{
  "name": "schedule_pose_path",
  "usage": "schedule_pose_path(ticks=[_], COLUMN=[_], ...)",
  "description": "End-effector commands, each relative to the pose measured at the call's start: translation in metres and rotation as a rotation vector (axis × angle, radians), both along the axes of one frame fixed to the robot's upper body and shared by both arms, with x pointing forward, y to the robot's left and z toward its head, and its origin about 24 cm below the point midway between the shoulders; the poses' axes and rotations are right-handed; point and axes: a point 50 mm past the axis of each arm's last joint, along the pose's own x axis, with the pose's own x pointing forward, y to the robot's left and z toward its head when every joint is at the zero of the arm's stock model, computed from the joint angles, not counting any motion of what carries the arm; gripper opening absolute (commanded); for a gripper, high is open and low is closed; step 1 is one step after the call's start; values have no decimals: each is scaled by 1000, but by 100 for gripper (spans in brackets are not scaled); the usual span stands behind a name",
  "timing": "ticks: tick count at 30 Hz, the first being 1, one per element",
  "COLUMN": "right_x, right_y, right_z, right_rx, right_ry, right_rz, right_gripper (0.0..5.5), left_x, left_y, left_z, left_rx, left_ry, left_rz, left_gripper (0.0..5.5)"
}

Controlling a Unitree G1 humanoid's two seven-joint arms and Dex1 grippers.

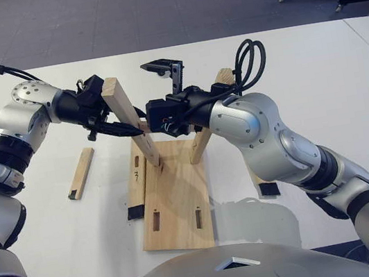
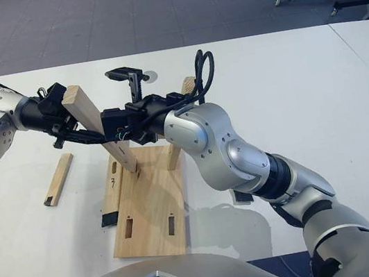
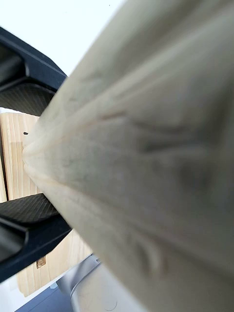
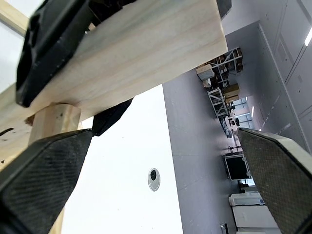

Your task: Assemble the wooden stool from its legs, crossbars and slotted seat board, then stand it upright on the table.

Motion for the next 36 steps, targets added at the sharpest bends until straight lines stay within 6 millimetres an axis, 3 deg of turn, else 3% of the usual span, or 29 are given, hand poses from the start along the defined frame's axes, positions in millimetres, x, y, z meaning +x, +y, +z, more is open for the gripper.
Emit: schedule_pose_path(ticks=[1, 10, 16, 23, 27, 36], right_x=[-2, -13, -13, -6, -6, -3], right_y=[-2, -10, -9, -7, -7, -7], right_z=[-6, -30, -30, -12, -13, -13], right_rx=[-8, -144, -136, -41, -34, -32], right_ry=[58, 198, 207, 134, 129, 109], right_rz=[9, 67, 81, 63, 61, 48], right_gripper=[540, 540, 540, 540, 540, 540], left_x=[-6, -14, -16, -14, -11, -8], left_y=[8, 9, 9, 10, 6, 3], left_z=[-16, -30, -37, -36, -34, -30], left_rx=[134, 111, 88, 85, 78, 84], left_ry=[38, 64, 70, 65, 60, 26], left_rz=[-20, -26, -15, 6, 4, 2], left_gripper=[204, 204, 204, 204, 204, 358])
